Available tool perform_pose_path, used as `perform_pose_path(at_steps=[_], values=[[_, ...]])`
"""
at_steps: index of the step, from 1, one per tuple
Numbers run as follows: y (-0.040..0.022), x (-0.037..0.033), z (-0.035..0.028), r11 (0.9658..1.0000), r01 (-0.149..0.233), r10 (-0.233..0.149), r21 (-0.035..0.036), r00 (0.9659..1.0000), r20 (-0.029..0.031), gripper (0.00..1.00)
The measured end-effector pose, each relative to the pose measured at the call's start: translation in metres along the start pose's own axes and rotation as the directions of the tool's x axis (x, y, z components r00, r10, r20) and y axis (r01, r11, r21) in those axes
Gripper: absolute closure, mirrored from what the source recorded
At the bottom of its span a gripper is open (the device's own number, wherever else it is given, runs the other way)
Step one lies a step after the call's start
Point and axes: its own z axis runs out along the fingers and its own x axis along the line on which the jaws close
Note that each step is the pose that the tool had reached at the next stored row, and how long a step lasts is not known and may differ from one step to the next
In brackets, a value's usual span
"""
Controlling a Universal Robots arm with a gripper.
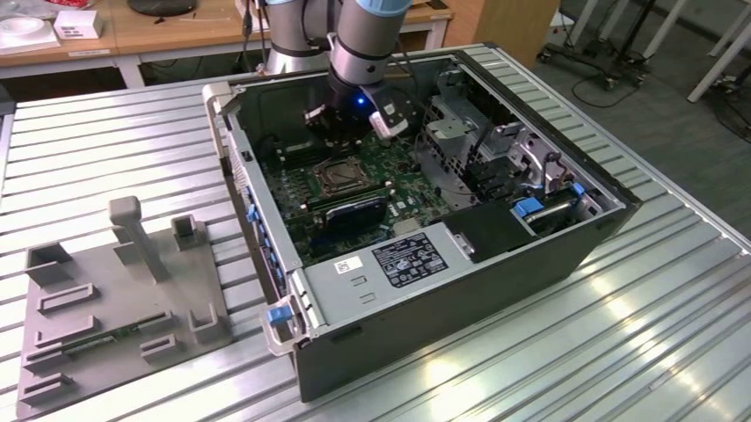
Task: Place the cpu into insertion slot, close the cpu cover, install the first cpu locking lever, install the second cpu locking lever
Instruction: 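Install the first cpu locking lever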
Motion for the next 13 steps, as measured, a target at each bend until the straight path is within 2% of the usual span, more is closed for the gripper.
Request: perform_pose_path(at_steps=[13], values=[[-0.0001,-0.0005,0.0006,1.0000,0.000,0.000,-0.0003,1.0000,-0.0001,0.89]])
